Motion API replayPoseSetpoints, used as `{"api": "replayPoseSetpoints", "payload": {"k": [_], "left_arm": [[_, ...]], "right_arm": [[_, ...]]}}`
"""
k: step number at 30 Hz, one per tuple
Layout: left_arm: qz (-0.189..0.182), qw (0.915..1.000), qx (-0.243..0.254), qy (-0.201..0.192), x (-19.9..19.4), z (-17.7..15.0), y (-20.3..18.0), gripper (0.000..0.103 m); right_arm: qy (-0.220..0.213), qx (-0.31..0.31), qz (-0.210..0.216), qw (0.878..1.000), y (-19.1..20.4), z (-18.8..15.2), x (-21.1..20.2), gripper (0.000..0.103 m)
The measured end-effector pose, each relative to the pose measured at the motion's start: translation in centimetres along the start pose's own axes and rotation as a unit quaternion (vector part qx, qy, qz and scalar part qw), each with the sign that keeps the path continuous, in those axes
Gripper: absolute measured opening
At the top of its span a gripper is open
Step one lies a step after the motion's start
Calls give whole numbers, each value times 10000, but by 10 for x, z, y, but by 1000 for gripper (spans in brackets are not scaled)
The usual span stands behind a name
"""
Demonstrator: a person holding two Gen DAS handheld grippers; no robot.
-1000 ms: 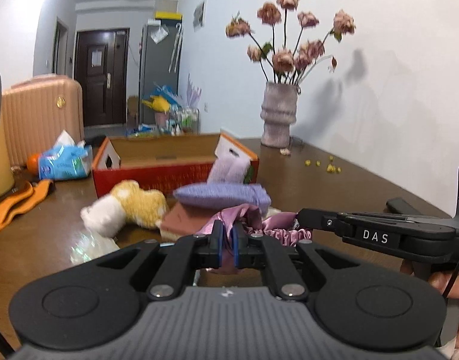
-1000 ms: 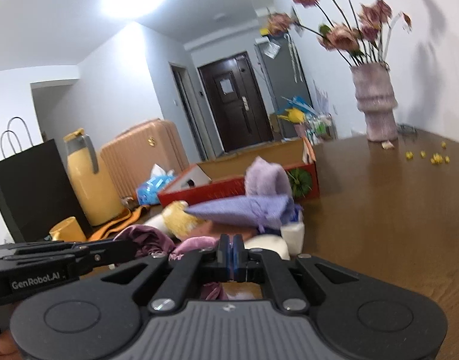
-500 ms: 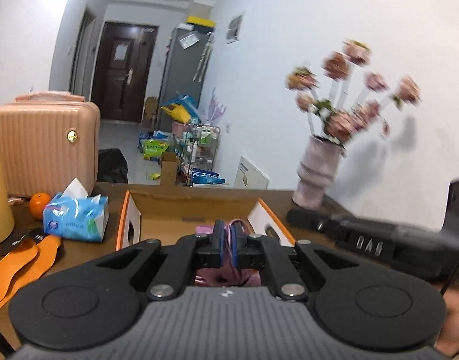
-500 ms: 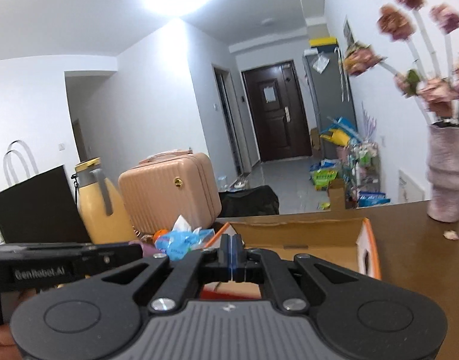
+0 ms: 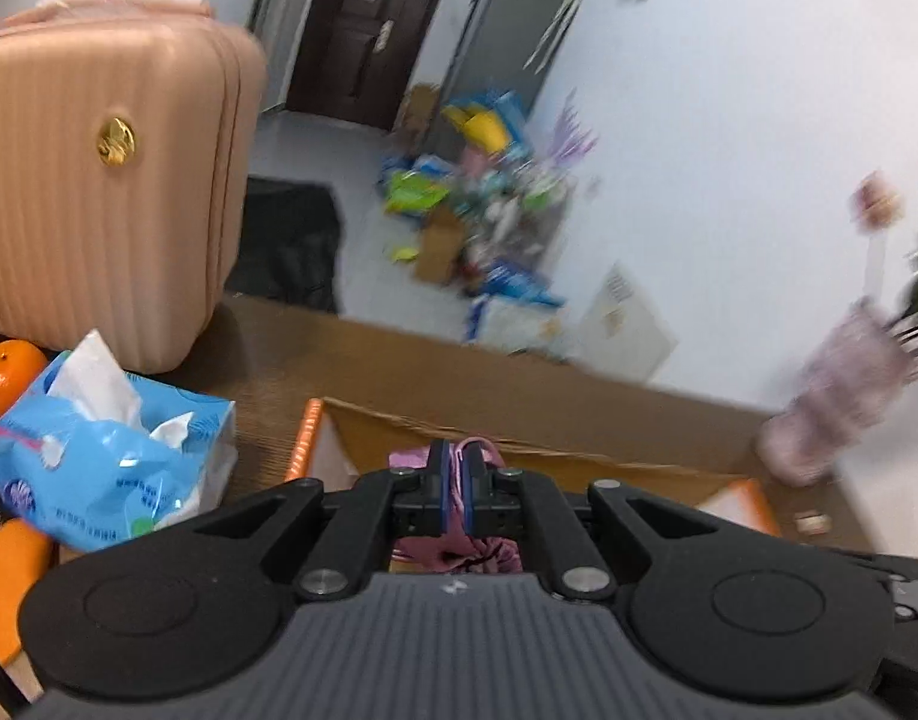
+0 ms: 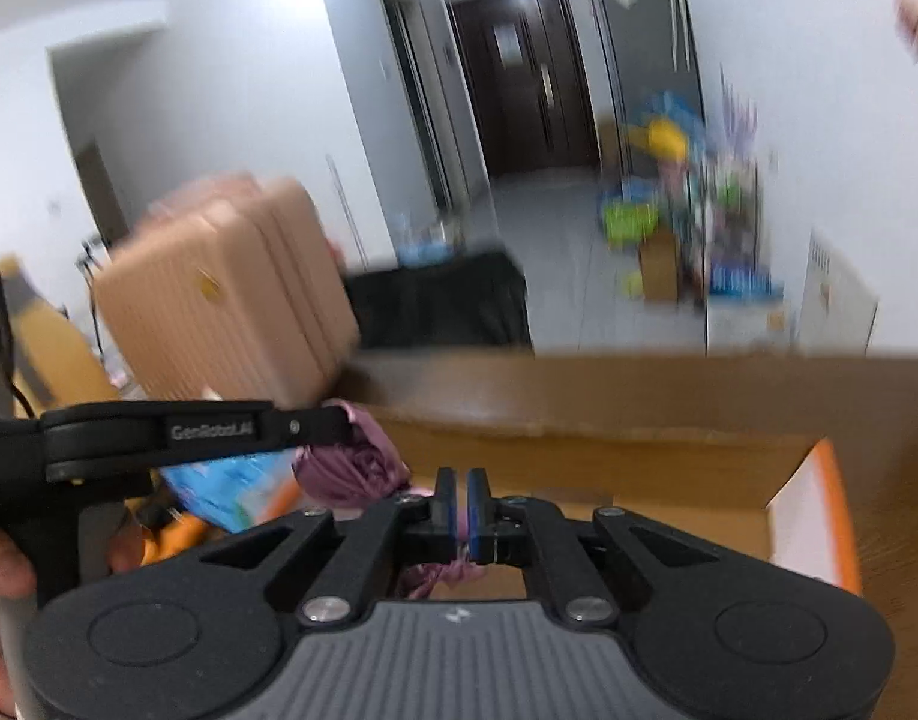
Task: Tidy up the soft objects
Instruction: 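Carry the scrunchies into the cardboard box and open both grippers, then withdraw both grippers from the box back over the table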
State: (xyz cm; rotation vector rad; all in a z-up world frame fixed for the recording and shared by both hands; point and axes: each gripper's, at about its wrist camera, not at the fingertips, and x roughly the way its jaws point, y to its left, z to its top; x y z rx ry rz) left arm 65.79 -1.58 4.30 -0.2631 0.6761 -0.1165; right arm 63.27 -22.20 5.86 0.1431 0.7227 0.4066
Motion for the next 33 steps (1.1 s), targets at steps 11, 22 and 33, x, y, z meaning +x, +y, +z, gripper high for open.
{"api": "replayPoseSetpoints", "payload": {"k": [11,22,33], "left_arm": [[401,9957,829,28,24,-4,-4,52],[827,9801,1738,-492,-94,-20,-11,101],[805,9705,1605,-1612,-248,-106,-13,103]], "right_arm": [[824,282,-196,9960,-12,1,68,50],[37,11,-1141,9935,-20,-7,-63,90],[-1431,-331,-1476,9781,21,-83,-218,103]]}}
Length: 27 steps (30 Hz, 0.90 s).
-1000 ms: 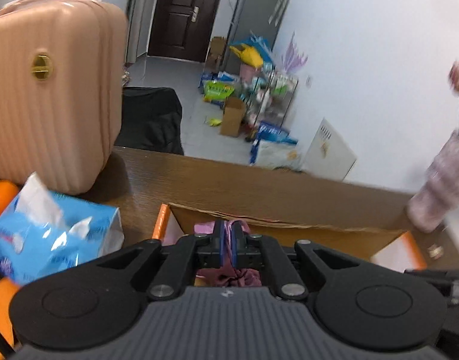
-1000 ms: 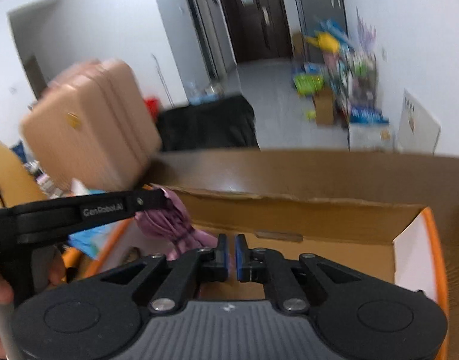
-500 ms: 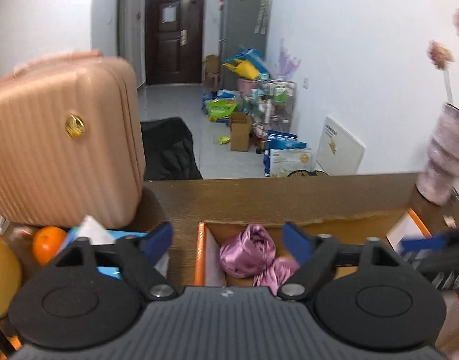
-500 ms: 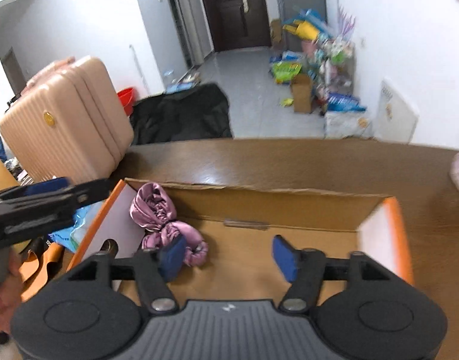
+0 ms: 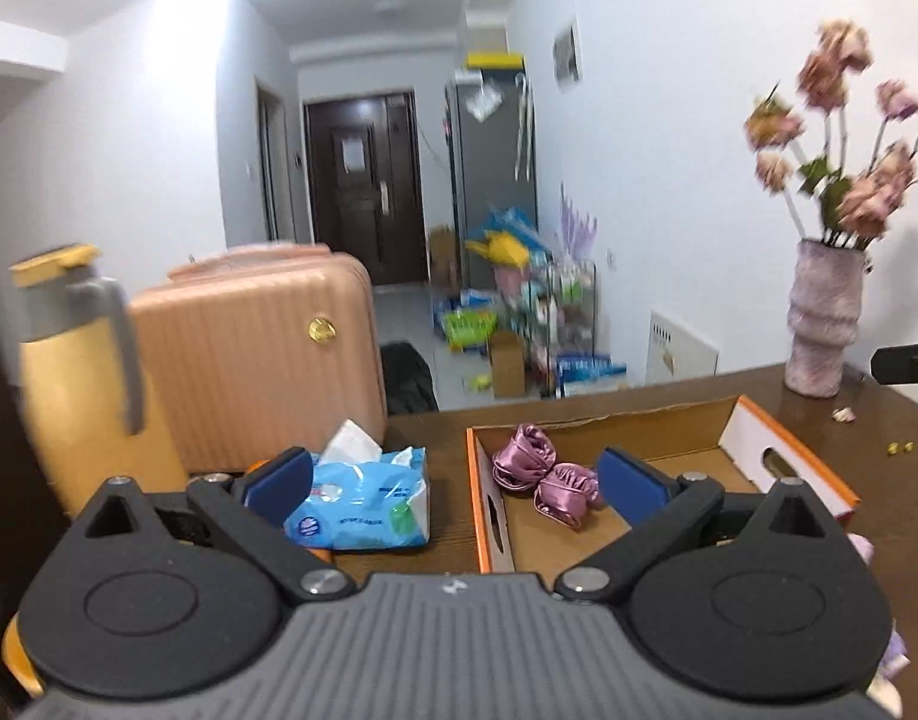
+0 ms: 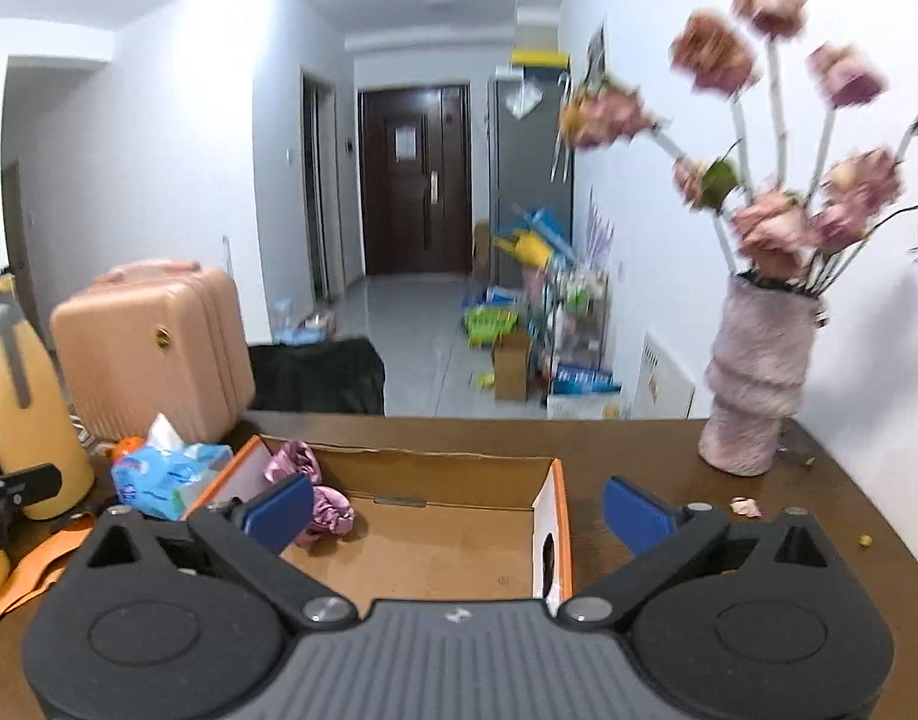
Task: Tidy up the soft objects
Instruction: 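Withdraw both grippers from the box back over the table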
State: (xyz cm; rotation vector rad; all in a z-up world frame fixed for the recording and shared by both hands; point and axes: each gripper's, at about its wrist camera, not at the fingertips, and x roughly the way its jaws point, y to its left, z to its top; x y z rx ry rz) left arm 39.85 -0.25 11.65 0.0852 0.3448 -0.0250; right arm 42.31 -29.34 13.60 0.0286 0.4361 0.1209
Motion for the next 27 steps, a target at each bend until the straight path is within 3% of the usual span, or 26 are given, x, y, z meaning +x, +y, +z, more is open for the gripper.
{"api": "replayPoseSetpoints", "payload": {"k": [6,9,12,17,23,27], "left_arm": [[21,9988,-138,-479,-86,-28,0,103],[103,9981,-138,-593,-119,-51,-1,103],[216,9982,-63,-563,-153,-78,-2,103],[88,9986,-224,-472,-208,-121,-2,103],[124,9991,-241,-328,-266,-187,5,103],[42,9994,-239,-247,-285,-206,1,103]], "right_arm": [[-671,-209,-54,9975,15,-41,-75,103],[-770,-231,-26,9968,23,-68,-101,103],[-844,-206,-17,9962,28,-100,-134,103],[-947,32,214,9953,36,-157,-193,103],[-705,133,458,9964,52,-227,-236,103],[-752,-10,314,9967,65,-261,-263,103]]}}
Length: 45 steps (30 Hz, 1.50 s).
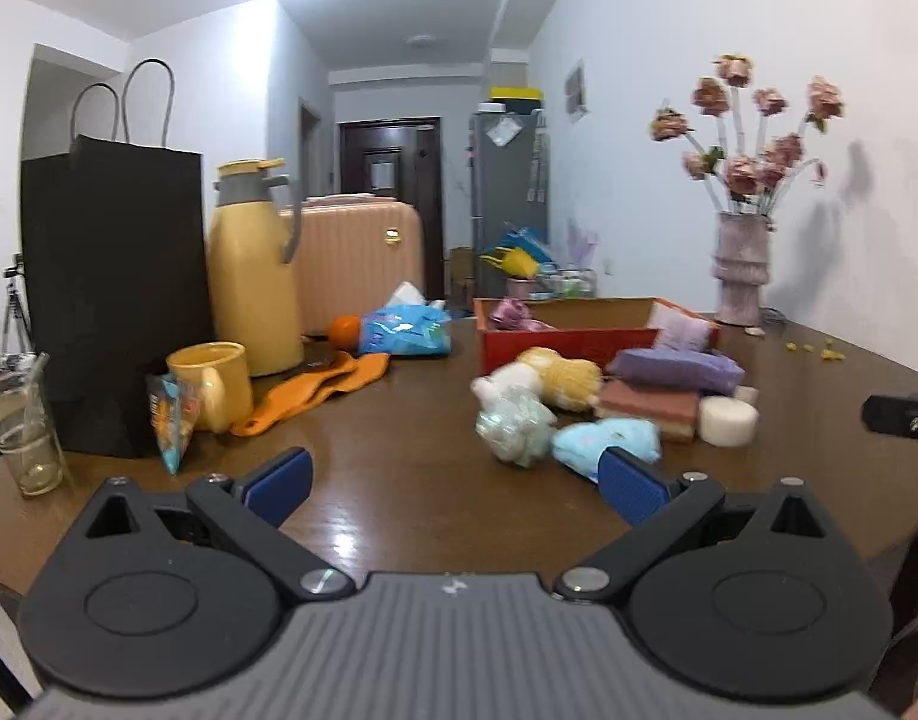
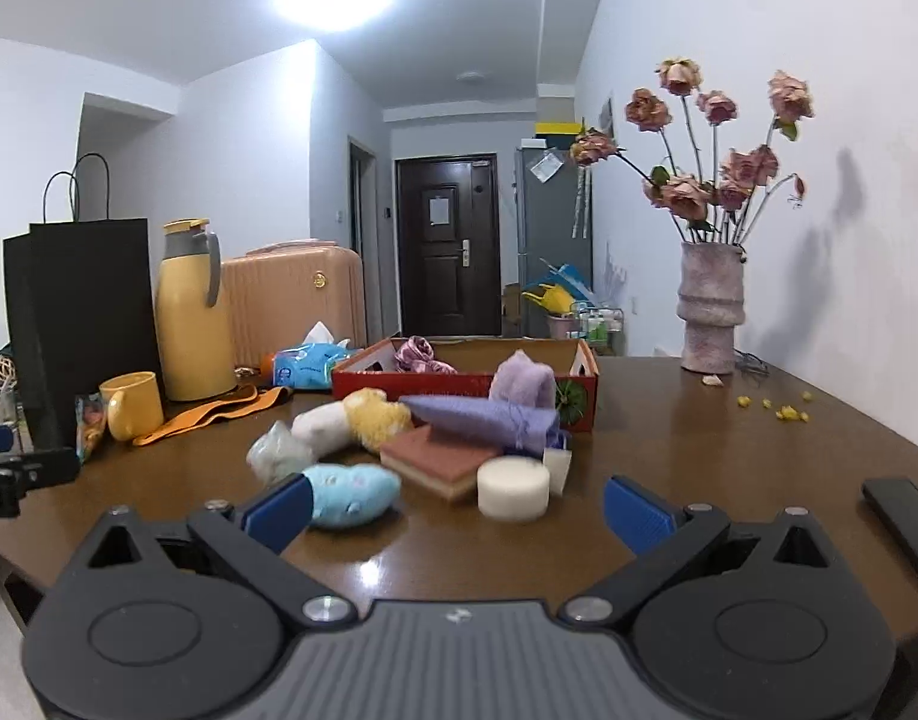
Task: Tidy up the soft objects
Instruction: 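Withdraw both grippers from the box back over the table, then grasp the iridescent plastic bag with the left gripper while the right grasps the white round sponge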
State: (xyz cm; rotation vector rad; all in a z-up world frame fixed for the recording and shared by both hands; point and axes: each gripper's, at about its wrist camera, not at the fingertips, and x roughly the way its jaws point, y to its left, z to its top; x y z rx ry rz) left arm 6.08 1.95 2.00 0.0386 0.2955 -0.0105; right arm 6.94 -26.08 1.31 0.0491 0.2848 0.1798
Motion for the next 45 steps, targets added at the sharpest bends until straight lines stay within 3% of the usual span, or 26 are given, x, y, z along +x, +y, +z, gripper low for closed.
{"api": "replayPoseSetpoints", "payload": {"k": [12,23,31,40,45], "left_arm": [[-180,9996,106,198,20,-4,-14,103],[-175,9975,91,674,99,9,-21,103],[-210,9959,144,867,173,22,-26,102],[-493,9882,-137,1446,243,29,-24,76],[-610,9822,-348,1741,262,24,-20,52]], "right_arm": [[147,221,-34,9996,-2,-15,13,103],[574,384,51,9976,-17,-6,74,94],[1033,384,-63,9939,-37,6,146,91],[1560,312,-110,9872,-46,7,219,85],[1658,349,-186,9854,-51,9,239,67]]}}
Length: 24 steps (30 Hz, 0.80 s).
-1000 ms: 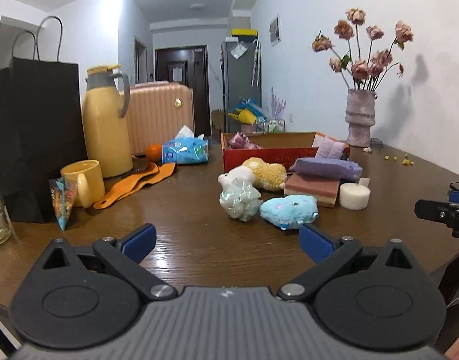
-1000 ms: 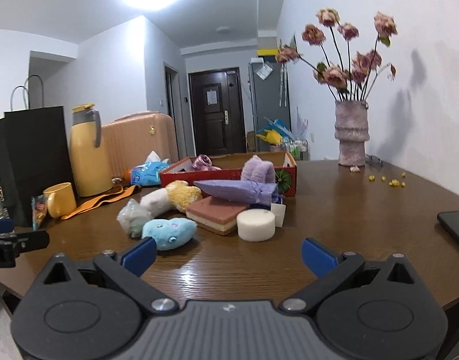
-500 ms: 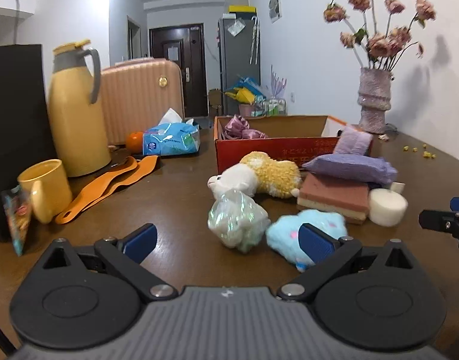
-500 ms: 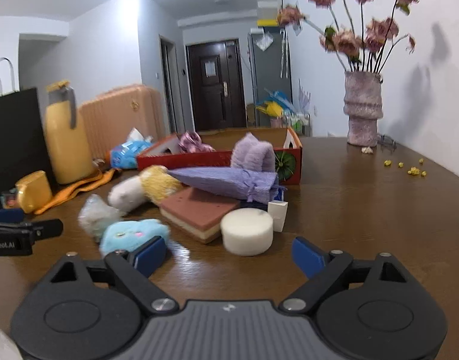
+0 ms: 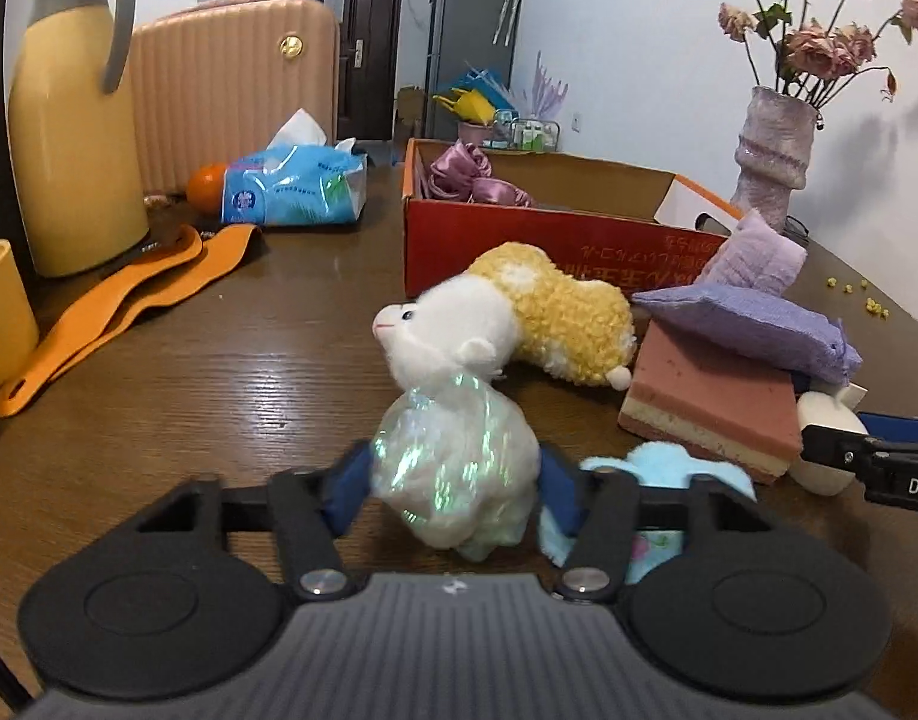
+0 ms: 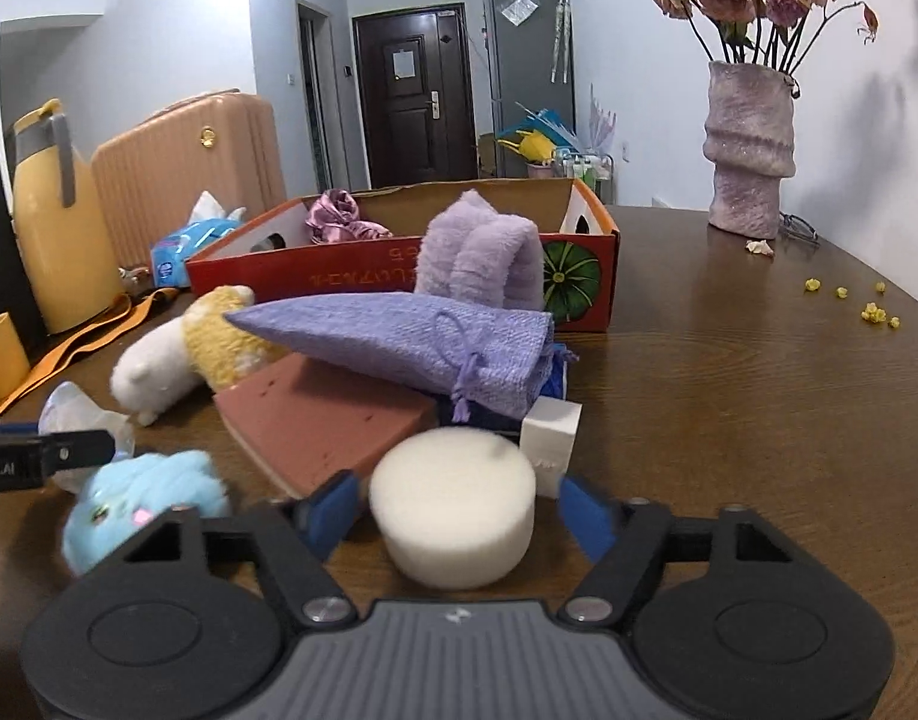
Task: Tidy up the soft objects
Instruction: 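Grasp the iridescent plastic bag with the left gripper while the right grasps the white round sponge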
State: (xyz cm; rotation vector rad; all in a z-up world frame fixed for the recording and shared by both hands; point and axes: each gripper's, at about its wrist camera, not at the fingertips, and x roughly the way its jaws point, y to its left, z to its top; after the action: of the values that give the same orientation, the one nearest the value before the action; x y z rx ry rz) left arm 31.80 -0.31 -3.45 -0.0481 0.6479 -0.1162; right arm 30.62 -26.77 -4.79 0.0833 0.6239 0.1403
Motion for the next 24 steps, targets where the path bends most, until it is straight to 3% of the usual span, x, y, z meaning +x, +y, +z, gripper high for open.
{"api": "replayPoseSetpoints", "payload": {"k": [2,11,24], "left_arm": [[-29,10000,-36,-29,0,0,1,50],[11,9998,50,-178,-21,-3,-6,46],[67,9982,79,-587,-95,-21,-16,47]], "right_arm": [[47,16,30,10000,-2,1,4,57],[-6,104,145,9998,-4,-5,-9,56],[-359,4,430,9984,9,-22,-75,56]]}}
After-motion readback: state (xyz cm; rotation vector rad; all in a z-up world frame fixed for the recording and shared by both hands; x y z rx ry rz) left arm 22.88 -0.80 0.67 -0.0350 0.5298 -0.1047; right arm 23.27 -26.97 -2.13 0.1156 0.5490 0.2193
